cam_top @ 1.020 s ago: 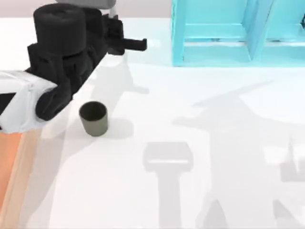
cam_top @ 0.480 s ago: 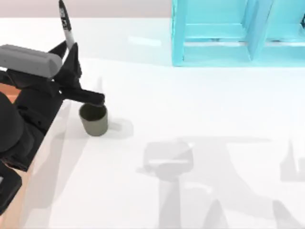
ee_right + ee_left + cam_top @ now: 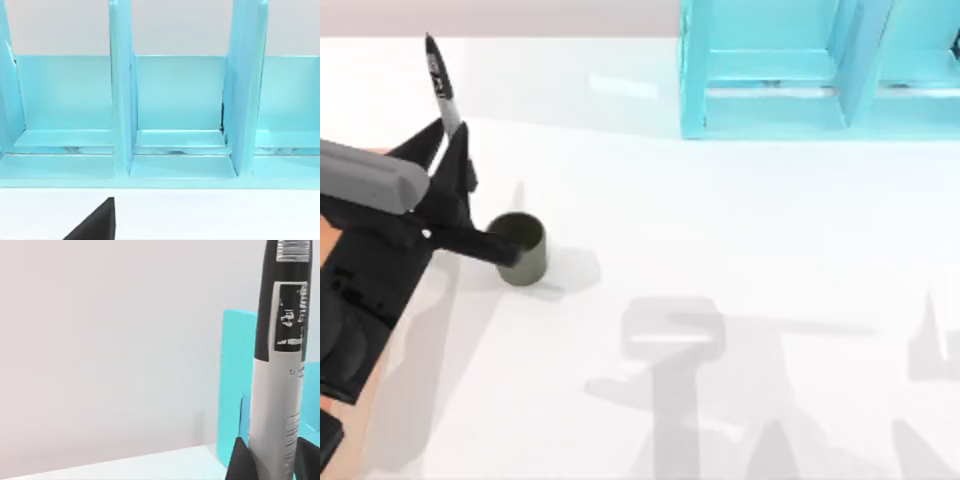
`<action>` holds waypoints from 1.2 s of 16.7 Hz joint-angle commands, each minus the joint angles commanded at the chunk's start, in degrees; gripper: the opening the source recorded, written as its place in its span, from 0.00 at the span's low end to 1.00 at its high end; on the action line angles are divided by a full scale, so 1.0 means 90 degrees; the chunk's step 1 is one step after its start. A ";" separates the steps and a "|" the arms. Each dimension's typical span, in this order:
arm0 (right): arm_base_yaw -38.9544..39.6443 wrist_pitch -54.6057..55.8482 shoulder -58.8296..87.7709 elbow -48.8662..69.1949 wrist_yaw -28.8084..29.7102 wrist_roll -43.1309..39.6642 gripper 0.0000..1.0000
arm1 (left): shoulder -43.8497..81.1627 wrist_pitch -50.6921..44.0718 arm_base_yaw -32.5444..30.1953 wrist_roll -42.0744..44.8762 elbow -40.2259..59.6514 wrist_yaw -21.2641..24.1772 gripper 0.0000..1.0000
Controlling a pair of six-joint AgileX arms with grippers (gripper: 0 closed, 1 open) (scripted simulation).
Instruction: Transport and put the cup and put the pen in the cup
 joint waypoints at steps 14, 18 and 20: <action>0.0000 0.0000 0.0000 0.0000 0.0000 0.0000 1.00 | 0.1822 0.1021 0.0087 -0.0012 0.0798 0.0115 0.00; 0.0000 0.0000 0.0000 0.0000 0.0000 0.0000 1.00 | 0.1822 0.1021 0.0087 -0.0012 0.0798 0.0115 0.15; 0.0000 0.0000 0.0000 0.0000 0.0000 0.0000 1.00 | 0.1822 0.1021 0.0087 -0.0012 0.0798 0.0115 0.30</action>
